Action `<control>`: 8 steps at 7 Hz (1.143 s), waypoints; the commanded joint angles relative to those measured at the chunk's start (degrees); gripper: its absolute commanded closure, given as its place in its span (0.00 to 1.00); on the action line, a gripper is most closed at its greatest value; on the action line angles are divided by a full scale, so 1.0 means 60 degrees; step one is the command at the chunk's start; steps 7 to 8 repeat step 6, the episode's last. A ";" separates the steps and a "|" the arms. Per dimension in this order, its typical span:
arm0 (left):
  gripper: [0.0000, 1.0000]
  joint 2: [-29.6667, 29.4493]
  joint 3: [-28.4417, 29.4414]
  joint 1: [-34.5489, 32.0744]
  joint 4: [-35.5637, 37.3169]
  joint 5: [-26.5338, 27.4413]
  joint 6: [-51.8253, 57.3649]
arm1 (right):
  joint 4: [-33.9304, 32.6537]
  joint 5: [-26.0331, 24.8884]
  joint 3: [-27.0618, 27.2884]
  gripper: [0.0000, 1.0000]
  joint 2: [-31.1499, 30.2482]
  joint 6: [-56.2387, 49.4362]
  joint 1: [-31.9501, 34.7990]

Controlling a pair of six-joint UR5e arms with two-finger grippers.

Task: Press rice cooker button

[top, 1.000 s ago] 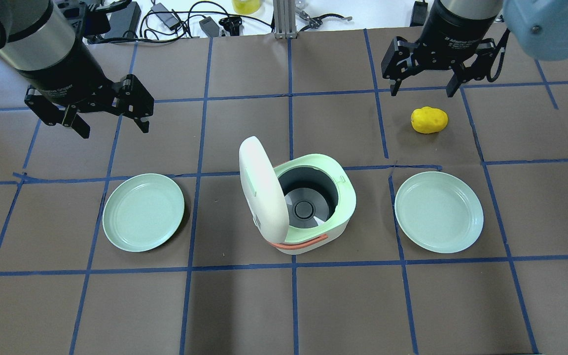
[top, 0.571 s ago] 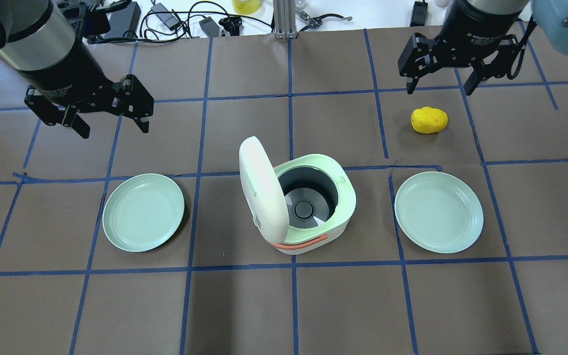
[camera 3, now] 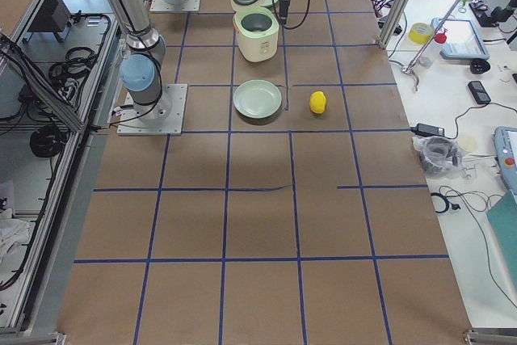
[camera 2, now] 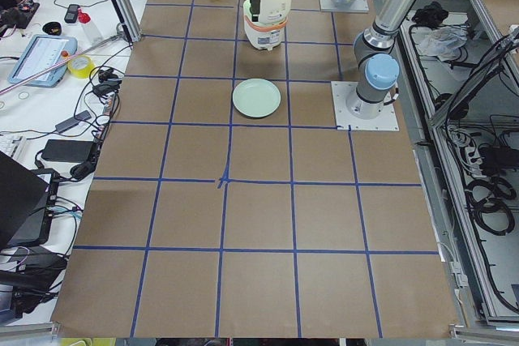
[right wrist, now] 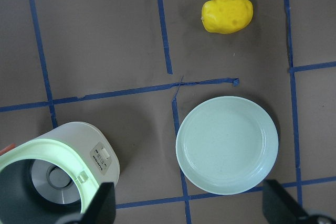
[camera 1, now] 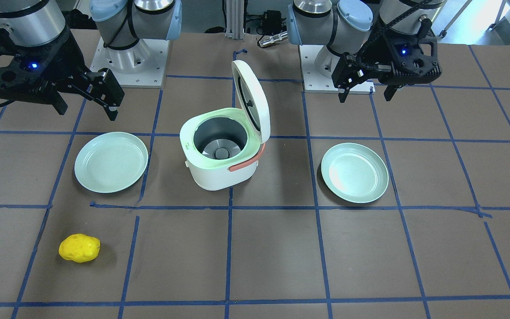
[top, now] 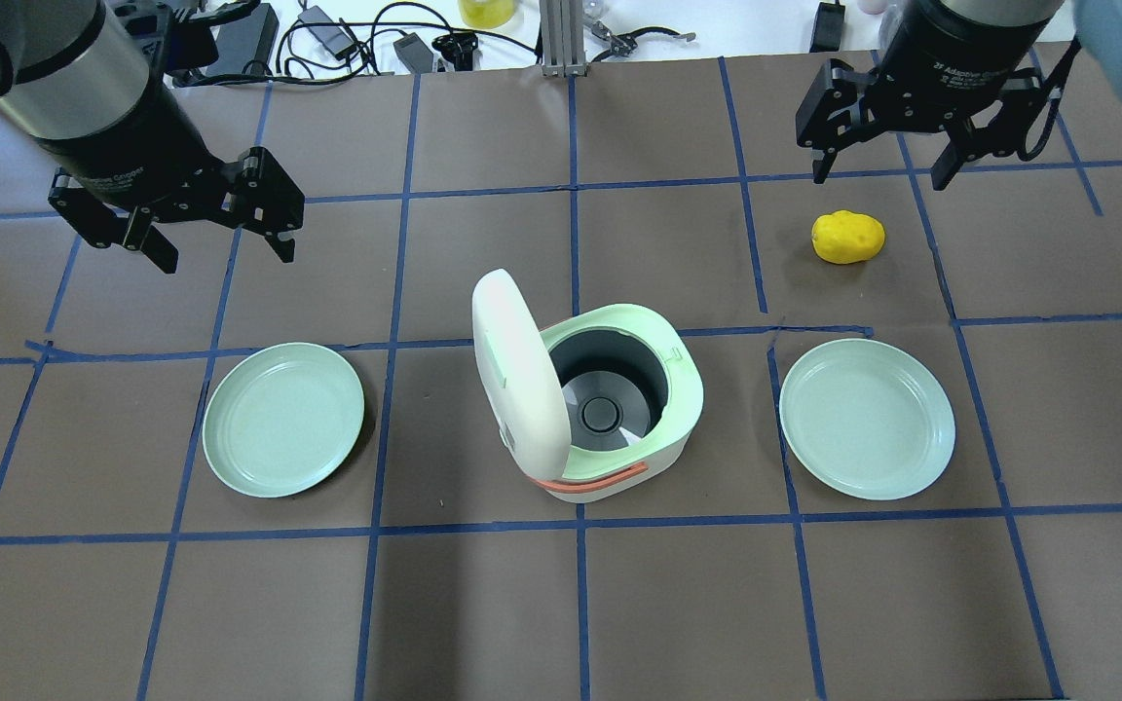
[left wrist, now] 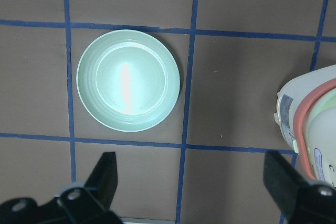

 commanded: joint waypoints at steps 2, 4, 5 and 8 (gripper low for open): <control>0.00 0.0000 0.0000 0.0000 0.0000 0.0000 0.0000 | 0.0015 0.0030 0.0005 0.00 -0.0005 -0.0004 0.0001; 0.00 0.0000 0.0000 0.0000 0.0000 0.0000 0.0000 | 0.0001 0.0088 -0.0010 0.00 -0.0005 -0.0019 0.0001; 0.00 0.0000 0.0000 0.0000 0.0000 0.0000 0.0000 | 0.0073 0.0089 0.0004 0.00 -0.0005 -0.0019 0.0001; 0.00 0.0000 0.0000 0.0000 0.0000 0.0000 0.0000 | 0.0089 0.0089 0.0019 0.00 -0.0005 -0.0019 0.0001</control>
